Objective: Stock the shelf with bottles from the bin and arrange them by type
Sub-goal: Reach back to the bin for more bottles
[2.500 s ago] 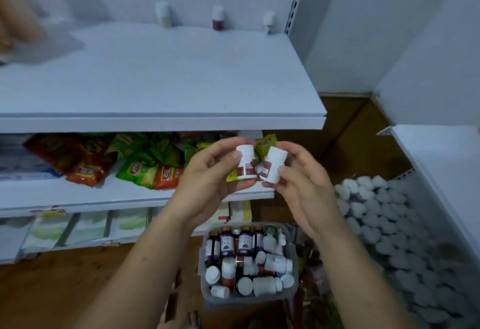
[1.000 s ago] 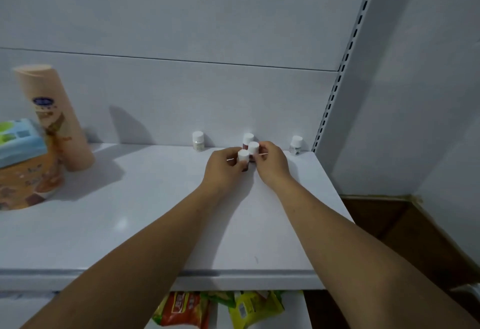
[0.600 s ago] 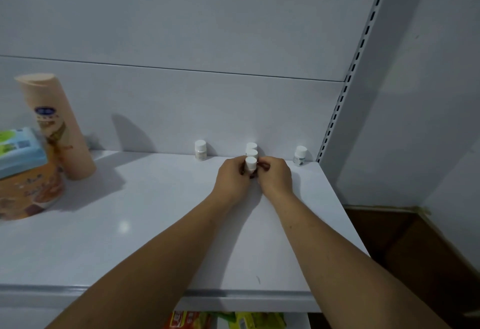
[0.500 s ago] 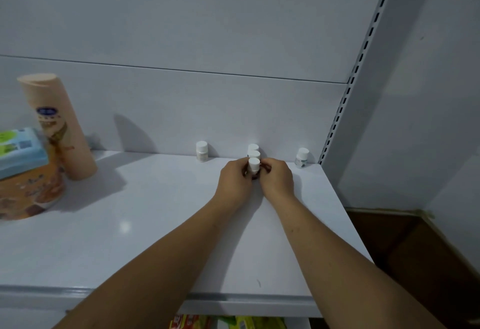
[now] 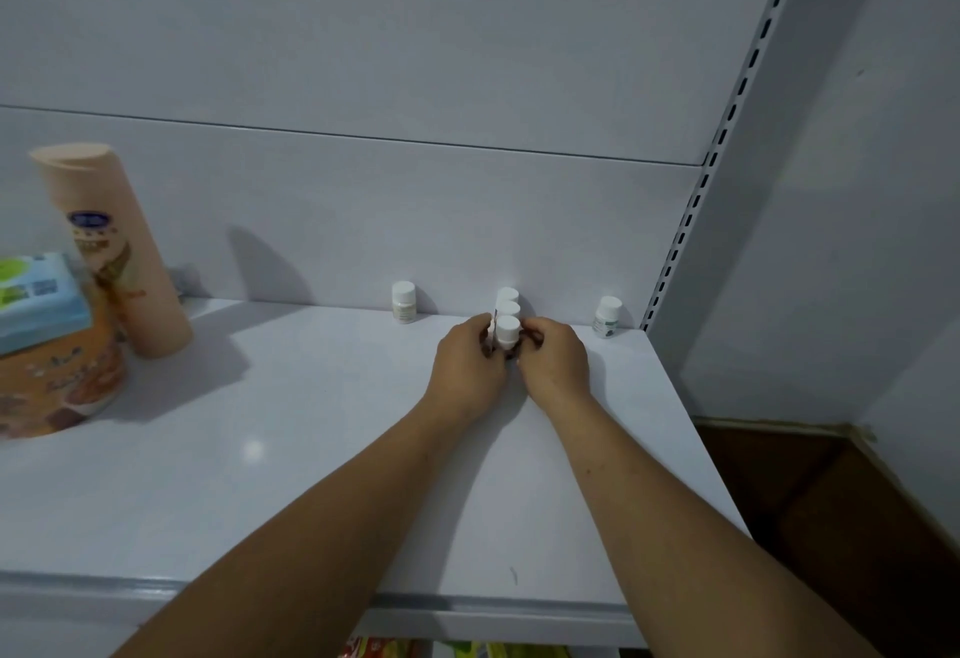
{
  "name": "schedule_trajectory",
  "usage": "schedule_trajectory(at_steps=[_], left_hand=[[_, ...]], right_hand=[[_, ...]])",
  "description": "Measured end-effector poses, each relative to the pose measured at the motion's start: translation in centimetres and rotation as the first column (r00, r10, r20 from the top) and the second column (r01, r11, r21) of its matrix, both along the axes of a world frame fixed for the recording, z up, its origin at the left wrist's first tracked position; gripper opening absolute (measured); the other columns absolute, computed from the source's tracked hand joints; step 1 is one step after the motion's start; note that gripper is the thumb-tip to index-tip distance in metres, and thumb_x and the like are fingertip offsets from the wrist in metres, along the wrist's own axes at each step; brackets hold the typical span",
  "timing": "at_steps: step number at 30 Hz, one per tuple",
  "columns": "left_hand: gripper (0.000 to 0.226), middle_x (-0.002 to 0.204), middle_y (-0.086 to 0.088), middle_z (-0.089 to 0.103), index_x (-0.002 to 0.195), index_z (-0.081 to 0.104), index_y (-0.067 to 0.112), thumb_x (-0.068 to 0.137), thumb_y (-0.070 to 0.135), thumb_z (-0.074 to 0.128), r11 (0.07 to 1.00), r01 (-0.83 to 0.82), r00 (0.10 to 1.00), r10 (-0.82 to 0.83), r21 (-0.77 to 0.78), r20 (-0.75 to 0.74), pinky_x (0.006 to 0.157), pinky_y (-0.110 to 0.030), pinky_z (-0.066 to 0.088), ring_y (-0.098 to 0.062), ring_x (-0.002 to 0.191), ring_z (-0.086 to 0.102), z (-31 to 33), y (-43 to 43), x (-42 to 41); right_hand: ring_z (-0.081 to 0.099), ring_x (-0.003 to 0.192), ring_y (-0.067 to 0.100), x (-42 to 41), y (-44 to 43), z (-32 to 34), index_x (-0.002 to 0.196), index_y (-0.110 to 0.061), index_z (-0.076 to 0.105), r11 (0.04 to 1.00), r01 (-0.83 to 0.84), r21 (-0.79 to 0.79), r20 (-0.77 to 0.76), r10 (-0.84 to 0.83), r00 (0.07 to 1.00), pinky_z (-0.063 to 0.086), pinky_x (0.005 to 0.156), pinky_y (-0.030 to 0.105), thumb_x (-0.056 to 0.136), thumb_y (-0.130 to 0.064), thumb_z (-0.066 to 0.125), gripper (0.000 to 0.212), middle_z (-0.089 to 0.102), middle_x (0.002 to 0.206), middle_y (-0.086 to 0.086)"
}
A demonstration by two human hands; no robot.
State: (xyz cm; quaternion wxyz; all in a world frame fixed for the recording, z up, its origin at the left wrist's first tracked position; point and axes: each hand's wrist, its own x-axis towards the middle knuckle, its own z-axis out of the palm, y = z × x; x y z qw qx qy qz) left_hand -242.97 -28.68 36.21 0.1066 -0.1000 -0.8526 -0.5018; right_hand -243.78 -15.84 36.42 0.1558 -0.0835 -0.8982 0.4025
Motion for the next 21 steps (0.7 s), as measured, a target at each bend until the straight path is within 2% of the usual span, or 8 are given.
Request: schedule_trajectory(at_steps=[3,7,9,10,12,15,19,21], left_hand=[[0.005,0.074,0.006,0.065,0.087,0.062,0.016,0.088,0.018,0.057,1.000,0.000,0.999,0.000,0.010,0.040,0.061,-0.025,0.038,-0.010,0.070,0.059,0.4,-0.1,0.2],[0.033,0.079,-0.001,0.063,0.090,0.057,0.010,0.091,0.042,0.060,1.000,-0.006,0.991,0.007,-0.009,0.135,0.063,-0.031,0.039,-0.021,0.076,0.058,1.1,-0.2,0.2],[0.040,0.099,-0.013,0.068,0.105,0.059,0.005,0.093,0.043,0.062,0.999,0.046,0.970,-0.042,-0.011,0.239,0.076,-0.035,0.048,-0.032,0.096,0.063,1.7,-0.6,0.2],[0.052,0.122,-0.021,0.066,0.122,0.058,0.000,0.094,0.043,0.064,0.998,0.062,0.956,-0.058,-0.004,0.287,0.091,-0.041,0.050,-0.038,0.115,0.061,2.0,-0.9,0.4],[0.073,0.157,-0.021,0.047,0.151,0.042,0.000,0.098,0.046,0.063,0.998,0.049,0.948,-0.038,-0.028,0.316,0.114,-0.044,0.038,-0.037,0.144,0.045,3.3,-1.7,1.6],[0.076,0.171,-0.006,0.030,0.166,0.025,0.014,0.106,0.053,0.052,0.988,0.025,0.984,0.002,-0.151,0.180,0.123,-0.038,0.027,-0.026,0.156,0.031,5.5,-3.3,5.2],[0.085,0.174,0.004,0.022,0.167,0.021,0.026,0.099,0.074,0.042,0.856,0.008,0.997,-0.044,-0.516,-0.058,0.128,-0.046,0.026,-0.019,0.160,0.021,6.8,-6.2,12.6],[0.090,0.174,0.004,0.023,0.166,0.020,0.028,0.096,0.082,0.033,0.794,-0.046,0.987,-0.056,-0.606,-0.148,0.128,-0.050,0.026,-0.019,0.160,0.020,6.3,-6.8,16.5]], right_hand=[[0.068,0.095,0.028,0.1,0.1,0.4,0.098,-0.017,0.075,0.999,-0.020,-0.029,0.035,0.021,0.999,0.051,0.081,0.035,0.094,-0.010,0.055,0.022,0.077,0.100,0.003],[0.062,0.127,0.023,0.8,1.0,1.8,0.136,-0.010,0.063,0.984,-0.082,-0.159,0.160,0.107,0.981,0.043,0.103,0.027,0.098,-0.003,0.050,0.041,0.068,0.134,0.007],[0.055,0.136,0.022,1.8,1.6,2.7,0.146,-0.012,0.053,0.976,-0.134,-0.170,0.237,0.173,0.956,0.042,0.109,0.028,0.097,-0.003,0.052,0.050,0.060,0.145,0.006],[0.053,0.138,0.023,2.5,1.8,3.3,0.149,-0.013,0.050,0.977,-0.158,-0.146,0.259,0.192,0.947,0.042,0.111,0.031,0.096,-0.005,0.055,0.054,0.057,0.149,0.006],[0.050,0.139,0.024,4.4,1.9,4.6,0.151,-0.015,0.045,0.977,-0.195,-0.079,0.246,0.209,0.946,0.042,0.109,0.033,0.099,-0.012,0.057,0.054,0.052,0.153,0.005],[0.049,0.137,0.022,8.9,2.2,6.4,0.152,-0.021,0.043,0.978,-0.209,-0.031,0.134,0.211,0.968,0.037,0.098,0.026,0.104,-0.018,0.054,0.050,0.050,0.153,0.001],[0.032,0.149,0.018,17.3,1.8,7.3,0.159,-0.029,0.030,0.947,-0.278,0.159,0.096,0.265,0.959,0.033,0.119,0.040,0.102,-0.046,0.057,0.065,0.035,0.163,-0.006],[0.023,0.155,0.016,21.6,1.1,7.1,0.160,-0.033,0.025,0.917,-0.300,0.261,0.069,0.293,0.954,0.026,0.125,0.043,0.100,-0.057,0.055,0.071,0.027,0.167,-0.009]])
